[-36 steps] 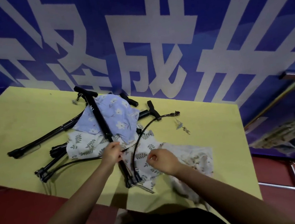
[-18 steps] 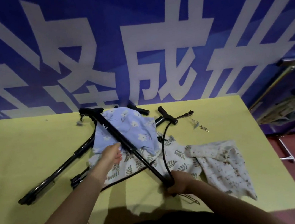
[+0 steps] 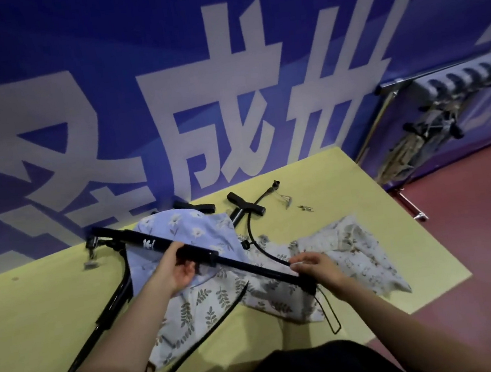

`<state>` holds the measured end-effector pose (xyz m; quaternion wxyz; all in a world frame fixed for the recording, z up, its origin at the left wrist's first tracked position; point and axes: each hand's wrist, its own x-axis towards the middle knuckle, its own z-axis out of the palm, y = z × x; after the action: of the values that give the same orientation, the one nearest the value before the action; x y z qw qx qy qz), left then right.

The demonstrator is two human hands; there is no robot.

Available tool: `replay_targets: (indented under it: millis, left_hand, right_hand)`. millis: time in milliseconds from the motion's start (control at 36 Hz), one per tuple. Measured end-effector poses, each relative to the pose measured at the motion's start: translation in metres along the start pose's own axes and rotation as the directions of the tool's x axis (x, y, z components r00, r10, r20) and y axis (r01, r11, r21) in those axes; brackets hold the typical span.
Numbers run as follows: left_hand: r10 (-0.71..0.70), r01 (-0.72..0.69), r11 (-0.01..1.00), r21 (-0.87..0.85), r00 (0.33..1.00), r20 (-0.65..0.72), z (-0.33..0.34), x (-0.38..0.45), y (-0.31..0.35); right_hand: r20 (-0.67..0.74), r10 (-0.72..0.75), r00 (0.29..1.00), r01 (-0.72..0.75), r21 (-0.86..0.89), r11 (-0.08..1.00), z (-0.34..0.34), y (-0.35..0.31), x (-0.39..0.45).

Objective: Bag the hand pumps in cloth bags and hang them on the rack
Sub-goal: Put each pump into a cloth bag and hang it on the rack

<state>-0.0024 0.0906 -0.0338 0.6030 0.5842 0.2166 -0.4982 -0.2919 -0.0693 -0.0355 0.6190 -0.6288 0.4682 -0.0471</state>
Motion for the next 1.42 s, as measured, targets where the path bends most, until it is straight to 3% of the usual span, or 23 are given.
replay_targets:
  millis: [222,306,444,528,611,694,778,889,1139,1417]
  left_hand:
    - [0.099,-0.111,0.991,0.075,0.984,0.146,0.028,-0.014,-0.002]
    - [0.134,-0.146,0.987,0.072,0.981,0.142,0.043,-0.019,-0.002]
    - [0.255,-0.268,0.957,0.109,0.959,0.12,0.063,-0.03,-0.002]
    - [0.289,-0.3,0.951,0.071,0.948,0.131,0.073,-0.039,-0.005]
    - [0.379,-0.382,0.923,0.036,0.923,0.072,0.08,-0.042,-0.007]
    - [0.483,-0.483,0.876,0.011,0.875,-0.013,0.09,-0.043,-0.01]
    - [0.531,-0.532,0.847,-0.006,0.847,-0.022,0.099,-0.047,-0.014]
    - [0.531,-0.531,0.847,0.003,0.847,-0.019,0.111,-0.055,-0.026]
    - [0.565,-0.565,0.825,0.004,0.823,-0.058,0.117,-0.066,-0.045]
    - [0.627,-0.62,0.772,0.136,0.779,-0.012,0.104,-0.083,-0.037]
  right_hand:
    - [-0.156,0.078,0.985,-0.049,0.186,0.981,-0.038,-0.005,0.015]
    - [-0.175,0.134,0.975,-0.074,0.31,0.948,-0.046,-0.006,0.027]
    - [-0.201,0.237,0.951,-0.032,0.694,0.719,-0.068,-0.01,0.04]
    - [-0.163,0.23,0.959,-0.003,0.809,0.587,-0.084,-0.011,0.043]
    - [-0.165,0.194,0.967,-0.011,0.733,0.68,-0.092,-0.01,0.048]
    - [-0.161,0.165,0.973,-0.071,0.472,0.879,-0.099,-0.008,0.052]
    - [-0.112,0.142,0.984,-0.106,0.28,0.954,-0.105,-0.008,0.052]
    - [-0.07,0.1,0.993,-0.087,0.161,0.983,-0.12,-0.004,0.054]
    - [-0.043,0.043,0.998,-0.035,0.176,0.984,-0.128,0.001,0.057]
    - [0.006,-0.039,0.999,0.037,0.211,0.977,-0.115,-0.001,0.052]
